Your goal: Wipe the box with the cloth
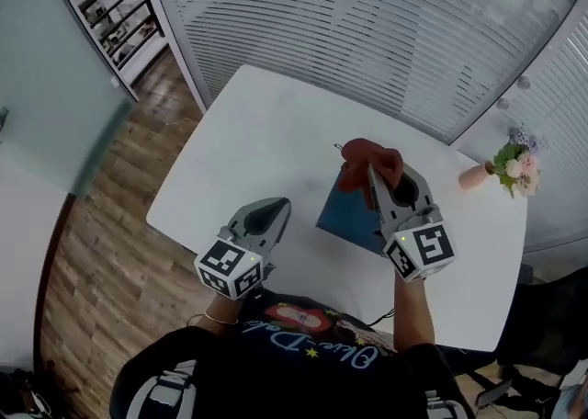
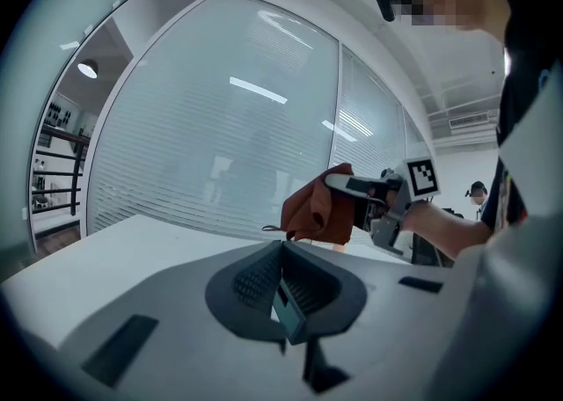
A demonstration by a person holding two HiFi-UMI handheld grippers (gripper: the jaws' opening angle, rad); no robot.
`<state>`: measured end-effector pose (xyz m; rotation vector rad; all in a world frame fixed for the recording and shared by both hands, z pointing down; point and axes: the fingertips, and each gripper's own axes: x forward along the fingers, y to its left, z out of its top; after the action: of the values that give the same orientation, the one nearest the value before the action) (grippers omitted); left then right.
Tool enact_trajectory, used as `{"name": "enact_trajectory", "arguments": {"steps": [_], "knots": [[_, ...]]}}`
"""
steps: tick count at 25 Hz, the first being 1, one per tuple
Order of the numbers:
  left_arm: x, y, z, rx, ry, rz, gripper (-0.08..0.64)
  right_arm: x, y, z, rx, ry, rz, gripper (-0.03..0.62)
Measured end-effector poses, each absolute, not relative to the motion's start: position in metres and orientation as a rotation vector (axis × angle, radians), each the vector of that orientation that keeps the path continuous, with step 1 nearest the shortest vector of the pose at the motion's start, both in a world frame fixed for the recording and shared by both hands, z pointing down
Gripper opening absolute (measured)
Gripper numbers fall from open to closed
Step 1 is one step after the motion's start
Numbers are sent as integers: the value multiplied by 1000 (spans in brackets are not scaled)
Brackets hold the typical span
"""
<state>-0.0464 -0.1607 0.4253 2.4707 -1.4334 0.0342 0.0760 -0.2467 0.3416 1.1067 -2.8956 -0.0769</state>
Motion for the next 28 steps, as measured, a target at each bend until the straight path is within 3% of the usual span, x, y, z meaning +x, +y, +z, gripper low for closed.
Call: {"name": "enact_trajectory", "arguments": {"steps": [15, 28], "knots": [[-84, -195, 429, 2477, -1361, 8, 5, 17, -312, 502, 934, -2439, 171, 46], [-68, -208, 421, 2532, -1287, -10, 5, 36, -315, 511, 991, -2371, 110, 47]]}}
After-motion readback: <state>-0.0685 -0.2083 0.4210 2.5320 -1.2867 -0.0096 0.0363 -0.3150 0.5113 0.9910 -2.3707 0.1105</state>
